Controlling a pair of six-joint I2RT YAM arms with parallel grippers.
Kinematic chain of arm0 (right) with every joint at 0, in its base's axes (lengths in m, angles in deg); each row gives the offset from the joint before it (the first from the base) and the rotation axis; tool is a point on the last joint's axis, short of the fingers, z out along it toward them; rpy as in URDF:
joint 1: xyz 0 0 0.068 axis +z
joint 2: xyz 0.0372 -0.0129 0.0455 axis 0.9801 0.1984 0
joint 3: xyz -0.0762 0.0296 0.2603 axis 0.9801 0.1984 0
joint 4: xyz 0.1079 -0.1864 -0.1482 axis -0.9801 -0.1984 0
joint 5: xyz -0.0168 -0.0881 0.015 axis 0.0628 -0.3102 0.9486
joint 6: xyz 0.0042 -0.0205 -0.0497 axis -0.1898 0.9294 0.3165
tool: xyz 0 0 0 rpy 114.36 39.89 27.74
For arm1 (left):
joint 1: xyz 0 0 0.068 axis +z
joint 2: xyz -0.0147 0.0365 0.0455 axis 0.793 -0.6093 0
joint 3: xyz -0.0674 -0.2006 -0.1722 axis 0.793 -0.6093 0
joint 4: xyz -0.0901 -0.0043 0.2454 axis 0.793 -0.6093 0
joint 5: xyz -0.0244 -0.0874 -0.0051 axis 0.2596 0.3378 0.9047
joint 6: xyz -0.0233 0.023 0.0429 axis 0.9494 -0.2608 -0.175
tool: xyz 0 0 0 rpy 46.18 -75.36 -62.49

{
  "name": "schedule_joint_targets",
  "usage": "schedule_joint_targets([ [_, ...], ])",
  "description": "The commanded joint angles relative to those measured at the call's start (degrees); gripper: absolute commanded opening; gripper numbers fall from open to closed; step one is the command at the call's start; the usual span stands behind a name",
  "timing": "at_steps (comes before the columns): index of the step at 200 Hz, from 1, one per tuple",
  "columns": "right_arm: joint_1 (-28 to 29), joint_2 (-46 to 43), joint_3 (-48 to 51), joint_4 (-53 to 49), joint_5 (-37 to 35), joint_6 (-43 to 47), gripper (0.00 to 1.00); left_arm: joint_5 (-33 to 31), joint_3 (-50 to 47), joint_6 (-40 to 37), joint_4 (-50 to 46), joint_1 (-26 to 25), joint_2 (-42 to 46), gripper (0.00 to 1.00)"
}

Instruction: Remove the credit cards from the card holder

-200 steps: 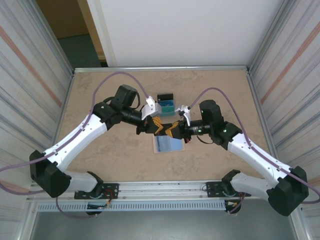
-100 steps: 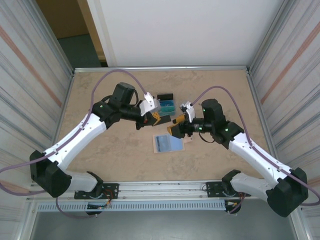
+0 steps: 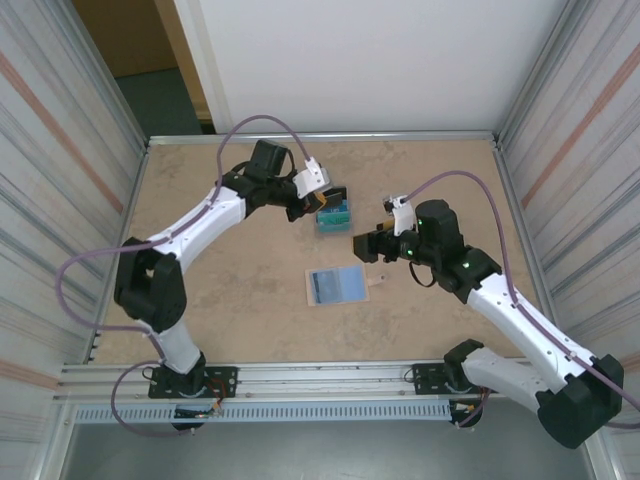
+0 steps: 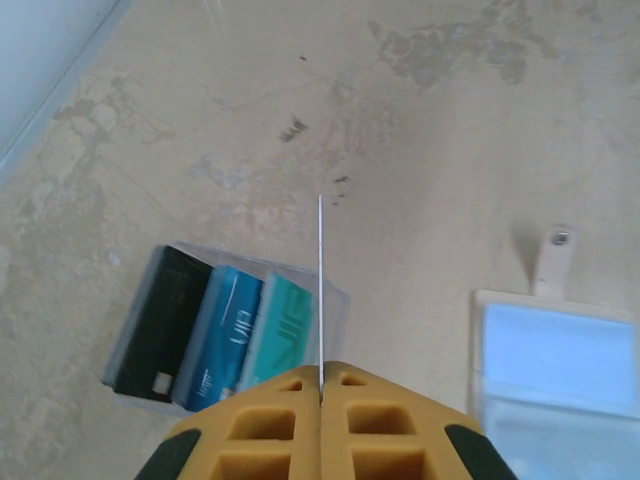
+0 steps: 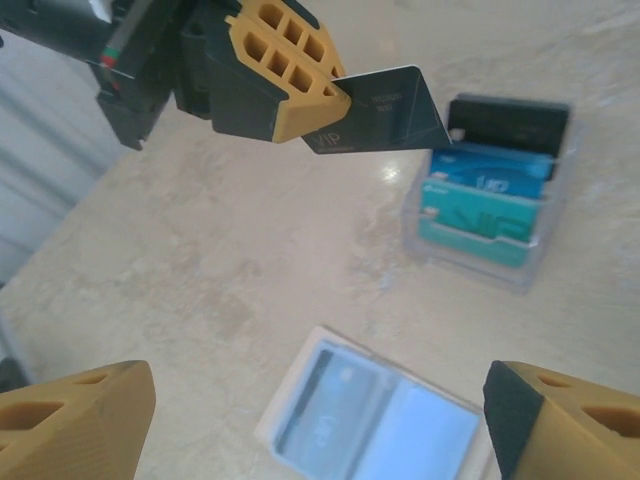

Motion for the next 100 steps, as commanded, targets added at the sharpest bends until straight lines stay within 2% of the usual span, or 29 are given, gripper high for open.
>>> schedule_joint_targets([
  [1, -0.4, -2.1, -1.2, -1.5, -6.9, -3.0, 0.9, 0.6, 4.9, -4.8, 2.3, 1.0, -4.7, 0.0],
  [17, -0.6, -3.1, -1.1, -2.1, -9.6, -3.9, 0.92, 1.1, 8.3, -5.3, 2.4, 1.6, -8.7, 0.0],
  [22, -0.7, -3.5, -1.1, -2.2, -10.3, -4.2, 1.0, 1.5, 9.5, -5.3, 2.3, 1.8, -10.1, 0.0],
  [62, -0.8, -7.0, -0.3, -3.3, -15.1, -6.1, 0.99, 3.2, 16.3, -5.7, 1.1, 2.9, -17.8, 0.0],
  [100, -0.9, -10.5, 0.6, -4.3, -16.5, -7.2, 0.99, 3.0, 19.2, -7.6, -0.4, 3.4, -21.7, 0.0],
])
